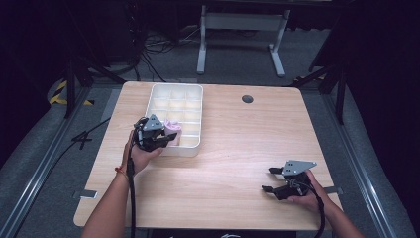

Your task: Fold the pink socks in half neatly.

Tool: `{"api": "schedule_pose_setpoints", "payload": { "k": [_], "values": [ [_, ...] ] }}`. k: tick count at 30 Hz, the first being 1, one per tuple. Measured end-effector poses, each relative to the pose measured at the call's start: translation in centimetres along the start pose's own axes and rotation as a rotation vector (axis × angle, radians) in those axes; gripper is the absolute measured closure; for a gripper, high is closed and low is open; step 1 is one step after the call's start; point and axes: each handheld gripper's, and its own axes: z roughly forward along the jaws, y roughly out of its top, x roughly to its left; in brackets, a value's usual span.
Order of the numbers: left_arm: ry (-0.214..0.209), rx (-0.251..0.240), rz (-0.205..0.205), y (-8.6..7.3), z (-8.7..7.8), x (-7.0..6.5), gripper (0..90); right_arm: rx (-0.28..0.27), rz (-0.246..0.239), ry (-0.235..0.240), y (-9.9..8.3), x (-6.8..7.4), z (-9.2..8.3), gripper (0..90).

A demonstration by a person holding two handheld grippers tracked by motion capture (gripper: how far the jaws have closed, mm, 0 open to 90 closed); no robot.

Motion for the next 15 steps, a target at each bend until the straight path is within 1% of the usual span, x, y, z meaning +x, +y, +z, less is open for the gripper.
{"api": "schedule_pose_setpoints", "payload": {
  "k": [2, 3, 4, 5, 6, 8, 9, 10, 11, 13, 14, 15],
  "values": [
    [-0.006, 0.01, -0.007, -0.03, 0.21, -0.06, 71.5, -0.001, -0.001, 0.0, 0.01, -0.01, 0.01, 25.9],
    [-0.012, 0.017, 0.008, 0.01, 0.26, 0.06, 71.4, 0.0, -0.002, 0.0, 0.01, -0.01, 0.02, 25.8],
    [-0.021, 0.023, -0.012, 0.0, 0.38, -0.09, 71.1, 0.0, -0.002, 0.0, 0.01, -0.01, 0.02, 25.9],
    [-0.019, 0.036, 0.005, 0.05, 0.4, -0.03, 70.8, 0.0, -0.002, 0.0, 0.01, -0.01, 0.02, 25.8],
    [-0.022, 0.041, -0.006, 0.03, 0.45, -0.1, 70.5, 0.0, -0.002, 0.0, 0.01, -0.01, 0.02, 25.8],
    [-0.014, 0.044, -0.005, 0.01, 0.48, -0.04, 70.2, 0.0, -0.002, 0.0, 0.01, -0.01, 0.02, 25.9],
    [-0.013, 0.055, -0.01, 0.01, 0.49, -0.05, 70.3, 0.0, -0.002, 0.0, 0.01, -0.01, 0.02, 25.8],
    [-0.018, 0.059, -0.01, 0.01, 0.5, 0.01, 70.4, 0.0, -0.002, 0.0, 0.01, -0.01, 0.02, 25.9],
    [-0.024, 0.062, -0.018, -0.01, 0.51, 0.08, 70.4, 0.0, 0.0, 0.0, 0.01, -0.01, 0.02, 25.8],
    [-0.027, 0.082, -0.019, -0.03, 0.53, 0.26, 70.3, 0.0, -0.001, 0.0, 0.02, -0.02, 0.03, 25.7],
    [-0.034, 0.083, -0.018, -0.08, 0.59, 0.38, 70.1, 0.0, -0.001, 0.0, 0.02, -0.02, 0.03, 25.7],
    [-0.039, 0.09, -0.029, -0.15, 0.68, 0.42, 69.7, 0.0, -0.001, 0.0, 0.02, -0.02, 0.03, 25.7]
  ]
}}
